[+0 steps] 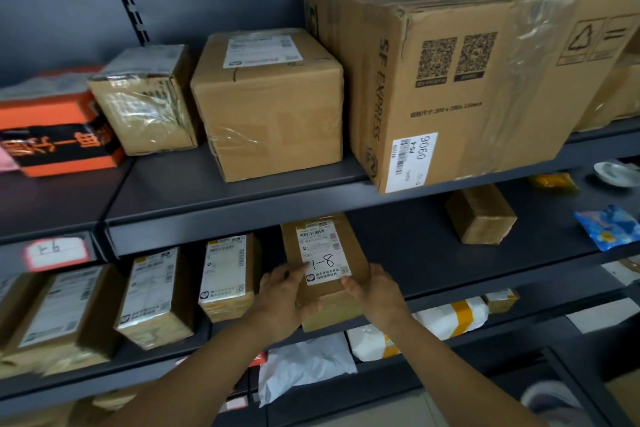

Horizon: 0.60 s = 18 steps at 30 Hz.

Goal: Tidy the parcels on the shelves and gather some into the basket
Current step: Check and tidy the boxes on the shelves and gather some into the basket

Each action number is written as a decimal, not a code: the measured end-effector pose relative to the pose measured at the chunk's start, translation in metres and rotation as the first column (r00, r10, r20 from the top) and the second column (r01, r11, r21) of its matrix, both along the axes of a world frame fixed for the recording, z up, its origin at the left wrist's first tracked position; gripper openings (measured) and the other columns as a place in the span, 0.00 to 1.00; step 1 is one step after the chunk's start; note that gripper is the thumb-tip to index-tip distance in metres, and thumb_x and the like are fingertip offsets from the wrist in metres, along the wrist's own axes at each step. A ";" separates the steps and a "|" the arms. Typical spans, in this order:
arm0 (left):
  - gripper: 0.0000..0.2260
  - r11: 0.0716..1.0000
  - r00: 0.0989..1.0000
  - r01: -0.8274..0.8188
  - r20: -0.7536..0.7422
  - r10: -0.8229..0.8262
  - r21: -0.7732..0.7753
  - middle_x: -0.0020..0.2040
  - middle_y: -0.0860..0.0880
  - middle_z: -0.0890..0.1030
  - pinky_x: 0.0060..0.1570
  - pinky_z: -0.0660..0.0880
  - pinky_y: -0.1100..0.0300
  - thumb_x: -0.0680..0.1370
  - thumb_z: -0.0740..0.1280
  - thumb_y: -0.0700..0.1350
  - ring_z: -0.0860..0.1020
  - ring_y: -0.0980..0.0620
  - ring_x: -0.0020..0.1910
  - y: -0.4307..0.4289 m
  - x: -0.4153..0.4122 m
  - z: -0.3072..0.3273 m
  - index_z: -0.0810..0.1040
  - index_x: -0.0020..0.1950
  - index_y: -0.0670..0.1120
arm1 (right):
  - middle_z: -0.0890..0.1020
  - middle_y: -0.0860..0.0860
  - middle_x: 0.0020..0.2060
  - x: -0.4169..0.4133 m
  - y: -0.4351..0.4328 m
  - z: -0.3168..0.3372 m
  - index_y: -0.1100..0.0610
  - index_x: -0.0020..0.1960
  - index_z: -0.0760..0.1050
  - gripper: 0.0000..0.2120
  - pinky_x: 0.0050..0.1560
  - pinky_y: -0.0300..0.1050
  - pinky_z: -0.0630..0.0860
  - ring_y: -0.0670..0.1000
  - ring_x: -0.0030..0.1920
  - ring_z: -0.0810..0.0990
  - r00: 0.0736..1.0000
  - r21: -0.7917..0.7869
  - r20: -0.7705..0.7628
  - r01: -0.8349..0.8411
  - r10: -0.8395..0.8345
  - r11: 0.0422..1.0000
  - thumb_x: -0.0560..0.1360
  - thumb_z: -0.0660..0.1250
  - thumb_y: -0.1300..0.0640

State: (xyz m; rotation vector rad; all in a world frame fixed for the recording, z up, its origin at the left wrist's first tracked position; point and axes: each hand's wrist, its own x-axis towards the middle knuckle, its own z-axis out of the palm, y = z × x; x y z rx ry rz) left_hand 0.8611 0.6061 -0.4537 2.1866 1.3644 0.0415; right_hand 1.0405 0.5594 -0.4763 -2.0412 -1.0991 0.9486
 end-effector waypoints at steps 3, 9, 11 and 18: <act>0.27 0.968 0.989 0.078 -0.139 -0.045 0.239 0.77 0.51 0.50 0.71 0.56 0.53 0.79 0.60 0.55 0.52 0.47 0.74 0.004 -0.016 0.001 0.54 0.77 0.56 | 0.75 0.54 0.59 -0.021 0.012 -0.005 0.56 0.65 0.67 0.25 0.56 0.51 0.76 0.54 0.56 0.77 1.000 0.030 0.003 0.009 -0.009 1.000 0.74 0.65 0.42; 0.29 0.811 0.939 0.285 -0.318 -0.130 0.512 0.57 0.47 0.80 0.45 0.78 0.47 0.59 0.80 0.54 0.80 0.45 0.53 0.025 -0.042 -0.008 0.80 0.59 0.50 | 0.74 0.54 0.60 -0.041 0.031 -0.007 0.56 0.65 0.67 0.25 0.54 0.47 0.75 0.55 0.57 0.76 1.000 0.035 0.007 -0.008 0.008 0.999 0.75 0.66 0.43; 0.29 0.760 0.926 0.320 -0.358 -0.124 0.566 0.48 0.48 0.82 0.40 0.79 0.49 0.54 0.81 0.56 0.82 0.47 0.45 0.031 -0.045 -0.011 0.83 0.52 0.49 | 0.74 0.54 0.61 -0.042 0.034 -0.007 0.56 0.65 0.67 0.25 0.56 0.48 0.75 0.55 0.58 0.76 1.000 0.037 0.000 -0.010 0.010 0.999 0.75 0.66 0.43; 0.23 0.654 0.887 0.434 -0.419 -0.193 0.619 0.44 0.47 0.81 0.40 0.77 0.51 0.60 0.77 0.61 0.79 0.46 0.42 0.038 -0.026 -0.002 0.82 0.45 0.46 | 0.67 0.56 0.68 -0.021 0.013 -0.002 0.56 0.74 0.60 0.31 0.64 0.48 0.68 0.56 0.68 0.68 0.990 0.032 0.137 -0.020 0.015 0.999 0.77 0.60 0.40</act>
